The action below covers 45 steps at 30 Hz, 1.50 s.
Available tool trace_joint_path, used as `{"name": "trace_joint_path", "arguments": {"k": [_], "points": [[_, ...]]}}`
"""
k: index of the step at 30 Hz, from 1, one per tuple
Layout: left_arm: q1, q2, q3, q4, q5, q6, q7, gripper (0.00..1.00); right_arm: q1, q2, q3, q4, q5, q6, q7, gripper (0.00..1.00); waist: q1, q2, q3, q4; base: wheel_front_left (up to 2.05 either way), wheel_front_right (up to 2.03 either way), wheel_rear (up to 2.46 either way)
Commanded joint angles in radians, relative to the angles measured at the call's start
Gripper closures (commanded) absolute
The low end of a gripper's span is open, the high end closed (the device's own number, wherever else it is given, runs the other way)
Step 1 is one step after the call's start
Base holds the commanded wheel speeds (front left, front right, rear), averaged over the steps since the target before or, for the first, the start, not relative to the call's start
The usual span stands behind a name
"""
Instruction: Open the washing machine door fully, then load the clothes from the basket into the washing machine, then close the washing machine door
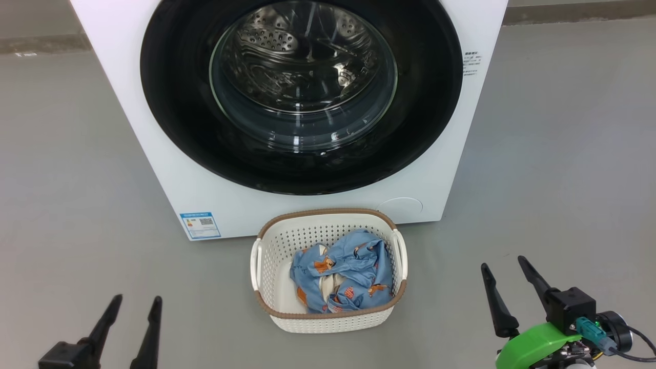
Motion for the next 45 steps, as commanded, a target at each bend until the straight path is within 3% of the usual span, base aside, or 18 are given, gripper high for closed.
{"name": "trace_joint_path", "arguments": {"k": [1,14,45], "points": [[-0.038,0.017,0.055,-0.011,0.008,-0.003,-0.012,0.0,-0.042,-0.008,0.014,-0.029,-0.004,-0.001,-0.012,0.0,0.0,0.0,-0.001,0.0,0.0,0.0,0.0],[-0.036,-0.029,0.14,0.025,0.04,-0.003,-0.012,0.0,-0.037,-0.008,-0.031,-0.026,0.027,-0.001,-0.012,0.0,0.0,0.0,-0.003,0.0,0.0,0.0,0.0],[-0.038,-0.057,0.184,0.046,0.096,-0.003,-0.012,0.0,-0.035,-0.008,-0.045,-0.038,0.04,-0.001,-0.012,0.0,0.0,0.0,-0.001,0.0,0.1,0.1,-0.19]]}}
